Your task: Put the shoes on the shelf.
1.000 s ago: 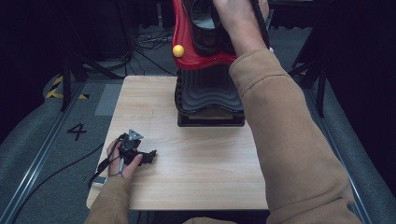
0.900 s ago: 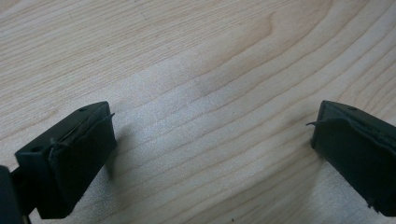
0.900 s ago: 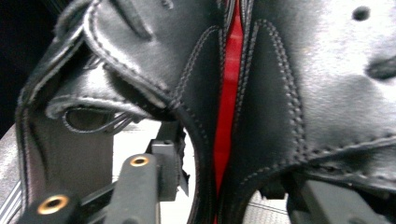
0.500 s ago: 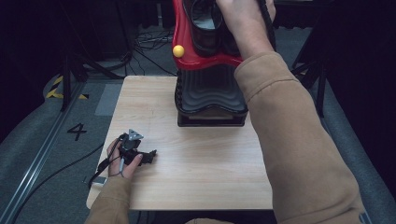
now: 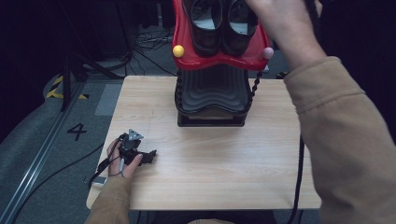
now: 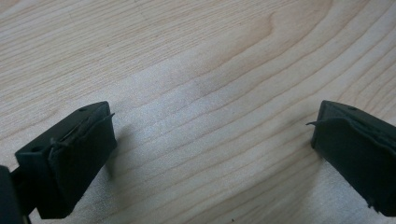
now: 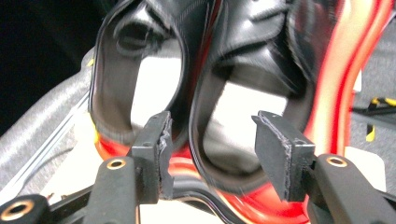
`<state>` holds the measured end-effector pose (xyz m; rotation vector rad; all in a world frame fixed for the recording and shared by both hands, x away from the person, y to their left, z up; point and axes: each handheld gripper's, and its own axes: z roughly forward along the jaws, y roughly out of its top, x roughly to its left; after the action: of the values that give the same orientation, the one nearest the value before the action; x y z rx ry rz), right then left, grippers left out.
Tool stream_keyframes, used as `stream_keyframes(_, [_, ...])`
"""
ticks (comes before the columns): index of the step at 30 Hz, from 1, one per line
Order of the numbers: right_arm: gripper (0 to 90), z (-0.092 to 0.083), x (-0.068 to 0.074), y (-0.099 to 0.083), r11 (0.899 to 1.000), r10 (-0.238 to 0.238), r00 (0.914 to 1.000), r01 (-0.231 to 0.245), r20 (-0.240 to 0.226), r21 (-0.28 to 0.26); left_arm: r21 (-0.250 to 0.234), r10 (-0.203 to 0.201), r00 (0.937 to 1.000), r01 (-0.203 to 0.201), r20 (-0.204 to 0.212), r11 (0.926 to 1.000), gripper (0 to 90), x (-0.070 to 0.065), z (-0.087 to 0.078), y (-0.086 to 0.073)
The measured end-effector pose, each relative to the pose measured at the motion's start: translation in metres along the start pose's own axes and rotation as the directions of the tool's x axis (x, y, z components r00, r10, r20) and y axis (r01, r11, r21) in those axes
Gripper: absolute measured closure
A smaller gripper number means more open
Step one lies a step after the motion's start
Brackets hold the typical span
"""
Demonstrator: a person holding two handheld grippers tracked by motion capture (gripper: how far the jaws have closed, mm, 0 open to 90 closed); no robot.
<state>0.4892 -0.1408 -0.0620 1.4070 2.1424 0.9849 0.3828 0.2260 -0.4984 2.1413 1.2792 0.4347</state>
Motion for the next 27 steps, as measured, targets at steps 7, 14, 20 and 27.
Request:
stream_keyframes(7, [44.4, -0.039, -0.016, -0.027, 0.998, -0.063, 0.9969, 0.062, -0.047, -0.008, 0.002, 0.001, 1.0000, -0.001, 0.001, 1.0000, 0.1, 0.000, 0.000, 0.000])
stream_keyframes(14, [43.5, -0.062, -0.039, -0.050, 0.997, -0.076, 0.9943, 0.075, -0.075, -0.014, 0.001, 0.003, 1.0000, -0.003, -0.004, 1.0000, 0.1, 0.000, 0.000, 0.000])
stream_keyframes(20, [42.3, -0.068, -0.055, -0.075, 0.996, -0.087, 0.9918, 0.087, -0.094, -0.003, 0.001, 0.005, 1.0000, -0.005, -0.002, 1.0000, 0.1, 0.000, 0.000, 0.000])
stream_keyframes(27, [40.7, -0.064, -0.068, -0.106, 0.993, -0.106, 0.9863, 0.111, -0.127, 0.032, 0.001, 0.004, 1.0000, -0.004, -0.003, 1.0000, 0.1, 0.000, 0.000, 0.000])
